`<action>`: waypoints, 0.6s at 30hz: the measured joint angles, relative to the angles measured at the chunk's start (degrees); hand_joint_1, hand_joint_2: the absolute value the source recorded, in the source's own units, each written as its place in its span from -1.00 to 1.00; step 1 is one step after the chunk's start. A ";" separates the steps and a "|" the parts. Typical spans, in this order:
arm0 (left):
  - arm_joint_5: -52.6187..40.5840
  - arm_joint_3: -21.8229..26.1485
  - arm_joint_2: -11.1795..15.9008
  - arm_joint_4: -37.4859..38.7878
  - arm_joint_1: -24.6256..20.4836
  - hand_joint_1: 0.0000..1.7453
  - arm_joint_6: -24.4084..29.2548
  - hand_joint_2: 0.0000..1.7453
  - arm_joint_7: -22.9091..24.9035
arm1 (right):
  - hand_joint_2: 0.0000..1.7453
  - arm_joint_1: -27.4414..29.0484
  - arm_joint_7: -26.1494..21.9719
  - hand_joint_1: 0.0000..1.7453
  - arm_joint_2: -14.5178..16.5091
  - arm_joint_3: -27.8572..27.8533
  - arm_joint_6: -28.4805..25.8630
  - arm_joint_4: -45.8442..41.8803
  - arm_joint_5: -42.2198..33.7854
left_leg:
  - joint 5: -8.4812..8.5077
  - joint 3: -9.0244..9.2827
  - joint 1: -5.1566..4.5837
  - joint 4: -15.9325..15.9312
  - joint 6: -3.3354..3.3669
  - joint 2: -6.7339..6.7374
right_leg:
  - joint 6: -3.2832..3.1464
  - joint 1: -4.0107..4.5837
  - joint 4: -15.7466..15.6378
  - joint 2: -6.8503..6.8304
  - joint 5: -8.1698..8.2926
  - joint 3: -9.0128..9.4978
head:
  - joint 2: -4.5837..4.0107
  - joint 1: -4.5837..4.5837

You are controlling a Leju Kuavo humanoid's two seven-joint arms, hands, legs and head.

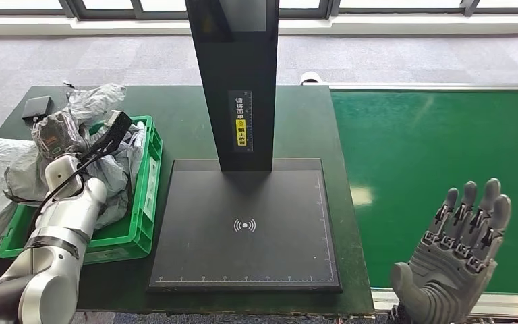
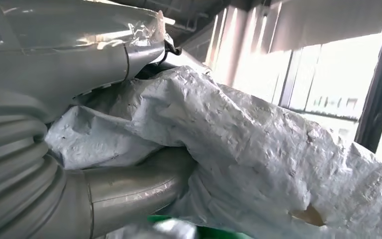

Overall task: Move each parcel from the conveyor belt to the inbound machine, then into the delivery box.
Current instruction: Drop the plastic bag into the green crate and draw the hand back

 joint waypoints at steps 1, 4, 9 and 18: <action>-0.37 0.03 0.35 1.41 -0.16 1.00 -1.00 1.00 0.63 | 1.00 -0.18 0.00 -1.00 -0.05 0.01 0.21 0.38 -0.38 | 0.00 -0.01 0.00 0.00 0.00 0.00 | 0.00 0.00 0.00 0.01 0.00 -0.02 | 0.00 0.01; -0.72 0.08 1.11 4.45 -0.21 1.00 -1.94 1.00 1.03 | 1.00 -0.61 0.01 -1.00 -0.30 0.01 0.34 1.33 -0.98 | 0.00 -0.02 0.01 0.00 0.00 0.01 | 0.00 0.01 0.00 0.03 0.00 -0.04 | 0.00 0.01; -0.80 0.09 1.77 6.98 -0.29 1.00 -2.11 1.00 1.07 | 1.00 -0.80 -0.01 -1.00 -0.56 0.01 0.26 2.37 -1.10 | 0.00 -0.02 0.01 0.00 0.00 0.00 | 0.00 0.01 0.00 0.03 0.00 -0.04 | -0.01 0.01; 0.28 1.81 2.24 9.20 0.19 1.00 -8.53 1.00 -1.84 | 1.00 -0.69 0.00 -1.00 -1.65 0.01 1.26 3.52 -2.70 | 0.00 -0.01 0.01 0.00 0.00 0.00 | 0.00 0.00 0.00 0.04 0.00 -0.02 | 0.00 0.01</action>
